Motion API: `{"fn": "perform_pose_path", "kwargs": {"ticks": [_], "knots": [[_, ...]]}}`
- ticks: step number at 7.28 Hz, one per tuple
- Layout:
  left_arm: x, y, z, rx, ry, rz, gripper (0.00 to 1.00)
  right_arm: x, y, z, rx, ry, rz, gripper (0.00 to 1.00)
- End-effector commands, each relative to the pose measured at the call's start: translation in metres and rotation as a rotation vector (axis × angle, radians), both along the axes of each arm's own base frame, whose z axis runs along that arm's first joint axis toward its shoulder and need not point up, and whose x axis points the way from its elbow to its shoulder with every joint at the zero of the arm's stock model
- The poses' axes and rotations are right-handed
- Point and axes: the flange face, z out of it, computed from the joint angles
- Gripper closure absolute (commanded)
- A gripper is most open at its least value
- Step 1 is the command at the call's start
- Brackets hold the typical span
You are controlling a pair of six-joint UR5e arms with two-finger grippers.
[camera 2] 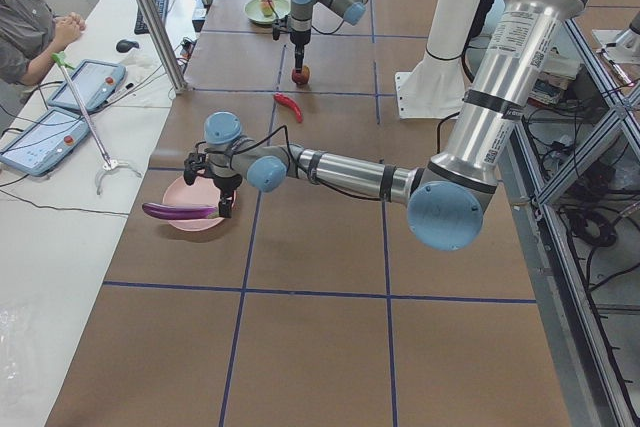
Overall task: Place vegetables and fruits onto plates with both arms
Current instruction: 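Grasp the pomegranate with the right gripper and lift it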
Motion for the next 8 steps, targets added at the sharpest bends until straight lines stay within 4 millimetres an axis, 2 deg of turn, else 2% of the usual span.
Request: {"fn": "perform_pose_path", "kwargs": {"ticks": [1,4,5,6,7,8], "knots": [[0.0,0.0,-0.001,0.002,0.0,-0.002,0.0,-0.026,0.017,0.015,0.047,0.085,-0.026,0.0],[-0.001,0.003,0.005,-0.007,-0.003,-0.002,0.0,-0.04,0.018,0.026,0.044,0.119,-0.03,0.0],[-0.001,0.003,0.003,-0.002,-0.003,-0.002,0.0,-0.043,0.016,0.024,0.042,0.121,-0.03,0.26],[-0.001,0.004,0.004,-0.003,-0.004,-0.002,0.0,-0.042,0.016,0.019,0.046,0.116,-0.029,0.95],[-0.001,0.003,0.005,-0.005,-0.004,-0.002,0.0,-0.034,0.011,0.01,0.054,0.102,-0.02,0.98],[-0.001,0.003,0.005,-0.005,-0.004,-0.002,0.0,-0.016,-0.006,-0.004,0.064,0.081,-0.004,0.99]]}}
